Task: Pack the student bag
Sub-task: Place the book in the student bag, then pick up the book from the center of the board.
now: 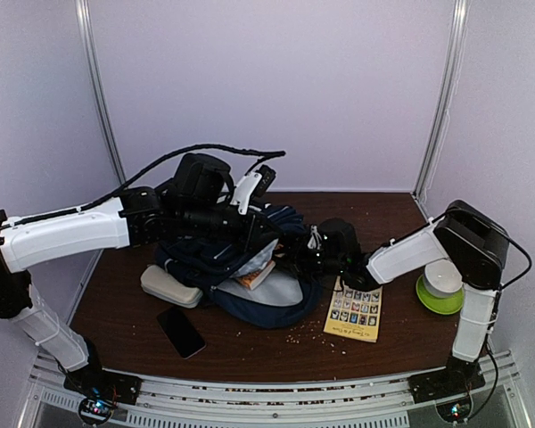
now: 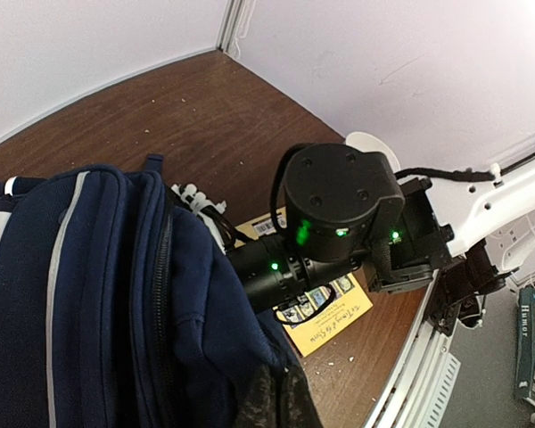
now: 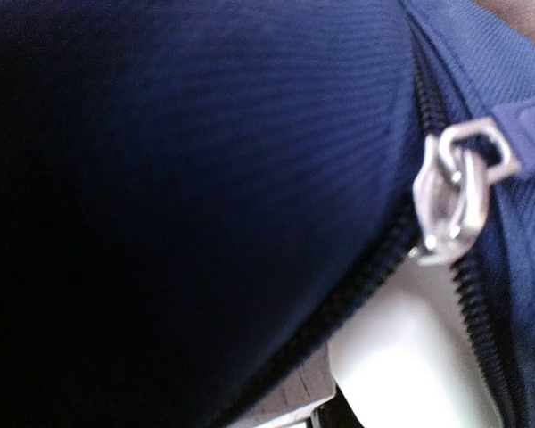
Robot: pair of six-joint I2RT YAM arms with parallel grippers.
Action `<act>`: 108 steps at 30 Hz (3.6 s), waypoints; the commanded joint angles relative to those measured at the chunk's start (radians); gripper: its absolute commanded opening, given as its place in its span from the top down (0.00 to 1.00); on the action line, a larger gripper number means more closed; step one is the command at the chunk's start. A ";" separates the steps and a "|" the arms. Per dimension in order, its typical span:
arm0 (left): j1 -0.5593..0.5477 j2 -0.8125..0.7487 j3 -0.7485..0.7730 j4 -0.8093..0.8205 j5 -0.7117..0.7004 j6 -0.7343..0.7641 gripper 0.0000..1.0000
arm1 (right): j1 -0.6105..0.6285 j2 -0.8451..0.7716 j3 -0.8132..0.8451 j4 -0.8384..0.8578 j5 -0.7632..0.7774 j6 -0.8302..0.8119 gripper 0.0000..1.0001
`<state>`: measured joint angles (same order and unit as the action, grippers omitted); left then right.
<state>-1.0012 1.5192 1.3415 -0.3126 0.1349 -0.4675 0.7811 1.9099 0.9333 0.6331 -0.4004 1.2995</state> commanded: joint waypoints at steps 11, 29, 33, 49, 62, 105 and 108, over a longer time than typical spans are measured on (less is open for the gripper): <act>-0.008 -0.036 0.008 0.180 0.015 0.000 1.00 | 0.009 -0.084 0.026 -0.441 0.134 -0.167 0.23; -0.004 -0.030 -0.010 0.181 -0.021 0.022 1.00 | 0.008 -0.443 -0.074 -0.764 0.378 -0.386 0.19; -0.004 -0.014 0.006 0.158 -0.029 0.038 1.00 | 0.000 -0.411 -0.070 -0.770 0.374 -0.462 0.21; 0.029 -0.010 -0.115 0.148 -0.109 0.073 1.00 | -0.042 -0.648 -0.255 -0.956 0.584 -0.391 0.24; 0.028 -0.027 -0.237 0.182 -0.101 0.079 1.00 | -0.109 -0.835 -0.526 -0.987 0.530 -0.287 0.36; 0.027 -0.114 -0.150 0.144 -0.106 0.049 0.36 | -0.128 -1.176 -0.295 -1.041 0.432 -0.414 1.00; 0.027 -0.139 -0.136 0.148 -0.136 0.037 0.24 | -0.128 -1.208 -0.219 -1.045 0.386 -0.460 1.00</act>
<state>-0.9806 1.4368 1.1580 -0.2028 0.0414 -0.4126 0.6502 0.7452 0.6186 -0.4042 0.0048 0.9184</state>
